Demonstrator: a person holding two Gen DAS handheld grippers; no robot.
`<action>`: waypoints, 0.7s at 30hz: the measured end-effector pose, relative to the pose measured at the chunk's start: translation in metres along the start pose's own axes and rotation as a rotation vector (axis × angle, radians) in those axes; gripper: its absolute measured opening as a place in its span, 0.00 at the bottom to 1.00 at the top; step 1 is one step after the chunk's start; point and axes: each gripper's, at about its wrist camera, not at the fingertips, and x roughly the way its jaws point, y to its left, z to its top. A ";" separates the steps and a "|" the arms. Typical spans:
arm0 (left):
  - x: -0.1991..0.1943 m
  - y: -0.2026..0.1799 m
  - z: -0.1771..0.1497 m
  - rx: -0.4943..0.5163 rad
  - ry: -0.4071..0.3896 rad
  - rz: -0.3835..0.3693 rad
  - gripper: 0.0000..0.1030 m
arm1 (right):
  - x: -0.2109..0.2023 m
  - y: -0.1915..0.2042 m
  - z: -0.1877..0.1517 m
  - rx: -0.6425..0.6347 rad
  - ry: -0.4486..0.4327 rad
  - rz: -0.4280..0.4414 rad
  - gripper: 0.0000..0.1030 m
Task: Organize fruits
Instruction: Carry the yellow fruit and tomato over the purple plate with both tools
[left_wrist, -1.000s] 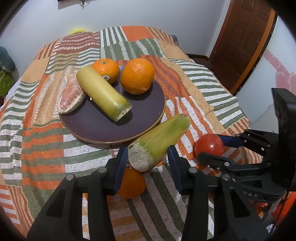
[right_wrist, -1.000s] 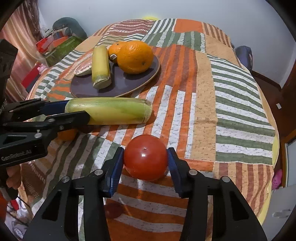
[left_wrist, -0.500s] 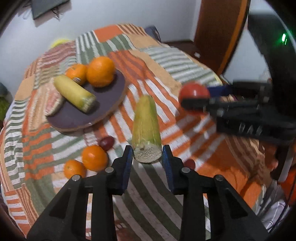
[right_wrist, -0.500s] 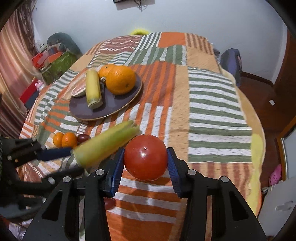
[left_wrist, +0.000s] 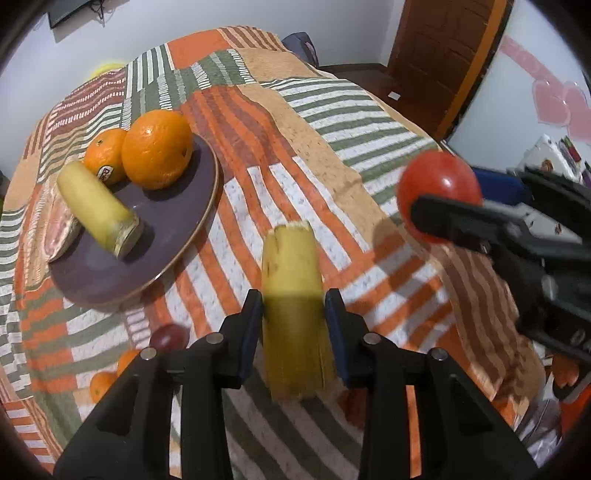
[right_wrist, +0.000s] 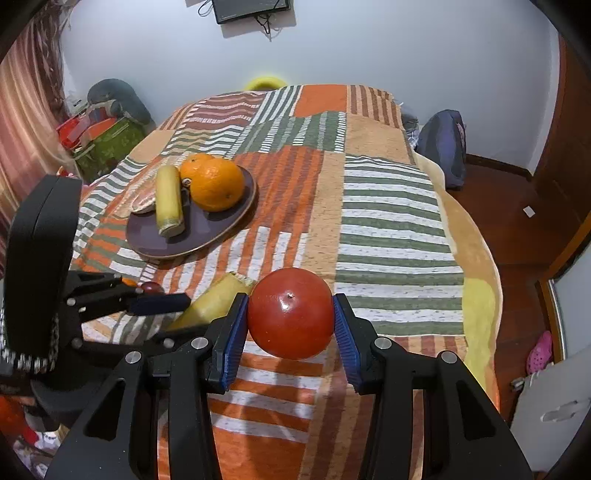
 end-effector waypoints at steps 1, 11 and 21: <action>0.002 0.001 0.002 -0.011 0.001 -0.007 0.34 | 0.000 -0.001 0.000 0.001 0.001 -0.001 0.41; 0.027 0.006 0.015 -0.062 0.015 -0.028 0.37 | 0.005 -0.010 0.000 0.010 0.009 -0.010 0.41; -0.030 0.026 0.001 -0.113 -0.111 -0.018 0.37 | -0.006 0.001 0.013 -0.001 -0.030 -0.002 0.41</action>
